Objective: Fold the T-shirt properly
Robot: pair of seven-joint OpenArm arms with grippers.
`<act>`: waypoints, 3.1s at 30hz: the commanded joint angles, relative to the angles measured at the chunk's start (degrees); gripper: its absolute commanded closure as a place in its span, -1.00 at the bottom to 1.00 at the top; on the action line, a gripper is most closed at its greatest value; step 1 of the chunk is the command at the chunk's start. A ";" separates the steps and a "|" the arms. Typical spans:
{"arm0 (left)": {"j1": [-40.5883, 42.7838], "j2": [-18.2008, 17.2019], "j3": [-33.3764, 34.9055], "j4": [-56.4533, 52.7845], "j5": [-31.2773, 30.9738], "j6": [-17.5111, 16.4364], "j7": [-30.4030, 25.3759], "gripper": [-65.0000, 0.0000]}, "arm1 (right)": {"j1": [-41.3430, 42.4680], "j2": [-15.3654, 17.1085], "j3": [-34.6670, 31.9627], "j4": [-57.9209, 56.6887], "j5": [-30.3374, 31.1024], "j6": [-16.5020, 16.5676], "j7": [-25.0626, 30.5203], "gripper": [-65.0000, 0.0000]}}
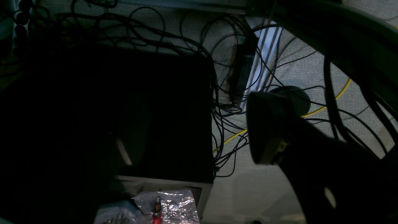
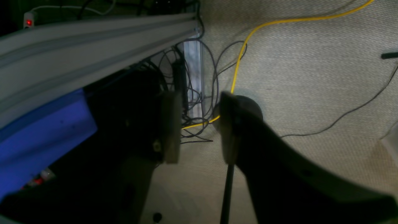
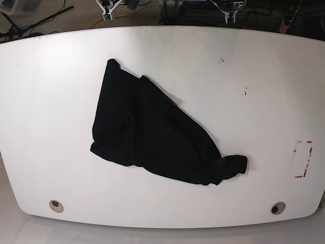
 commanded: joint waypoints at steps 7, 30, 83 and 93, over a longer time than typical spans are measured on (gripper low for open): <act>0.73 -0.44 0.17 0.08 0.31 -0.01 -0.35 -0.39 | 0.44 -0.88 0.06 -0.03 -0.03 0.21 -0.03 0.42; 22.97 -0.53 -0.27 38.06 0.05 -0.01 1.67 -0.38 | -18.11 -0.70 6.22 23.89 0.32 0.21 0.23 0.42; 46.80 -6.07 -8.97 110.23 -8.92 -0.10 4.57 -0.82 | -37.10 0.79 17.73 93.07 4.89 0.48 -4.51 0.36; 41.61 -6.42 -8.88 110.15 -0.92 -0.10 4.57 -0.82 | -20.49 1.23 16.06 92.90 4.89 2.24 -21.66 -0.02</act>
